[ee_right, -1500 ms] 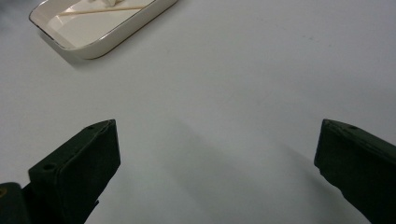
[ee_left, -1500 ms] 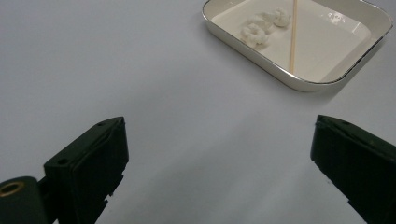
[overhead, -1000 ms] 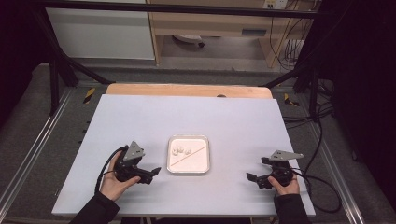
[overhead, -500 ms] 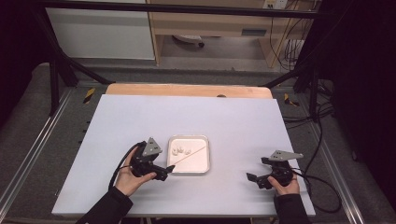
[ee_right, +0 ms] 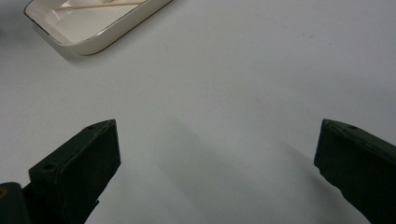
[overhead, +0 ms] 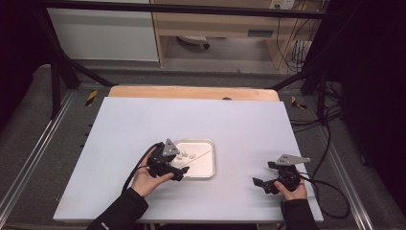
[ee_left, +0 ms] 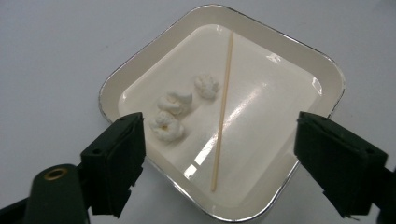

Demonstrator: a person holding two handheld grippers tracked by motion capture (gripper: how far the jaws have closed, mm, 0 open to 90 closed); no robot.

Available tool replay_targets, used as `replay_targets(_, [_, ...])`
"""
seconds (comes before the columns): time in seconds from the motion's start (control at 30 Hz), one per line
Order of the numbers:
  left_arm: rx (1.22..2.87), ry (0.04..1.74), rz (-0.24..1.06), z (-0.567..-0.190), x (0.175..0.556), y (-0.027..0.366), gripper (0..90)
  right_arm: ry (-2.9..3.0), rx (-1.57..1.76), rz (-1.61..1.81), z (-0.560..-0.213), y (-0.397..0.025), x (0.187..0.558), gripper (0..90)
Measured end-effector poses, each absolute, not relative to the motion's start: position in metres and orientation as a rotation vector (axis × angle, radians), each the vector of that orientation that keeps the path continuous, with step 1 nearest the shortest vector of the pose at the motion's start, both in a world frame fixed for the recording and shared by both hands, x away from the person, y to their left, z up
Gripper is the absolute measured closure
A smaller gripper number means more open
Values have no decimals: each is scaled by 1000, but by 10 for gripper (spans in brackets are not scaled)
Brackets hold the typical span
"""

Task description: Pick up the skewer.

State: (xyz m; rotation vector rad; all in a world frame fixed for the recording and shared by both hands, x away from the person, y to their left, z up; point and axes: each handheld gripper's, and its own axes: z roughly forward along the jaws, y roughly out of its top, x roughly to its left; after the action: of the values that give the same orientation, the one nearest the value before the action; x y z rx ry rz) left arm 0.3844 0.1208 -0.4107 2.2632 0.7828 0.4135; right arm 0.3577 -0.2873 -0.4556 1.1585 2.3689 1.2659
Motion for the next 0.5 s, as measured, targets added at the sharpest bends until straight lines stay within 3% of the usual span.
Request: replay_targets(0.5, [2324,792,390,-425,397,100,462,2369,1158,1264,-456,-287,358,9])
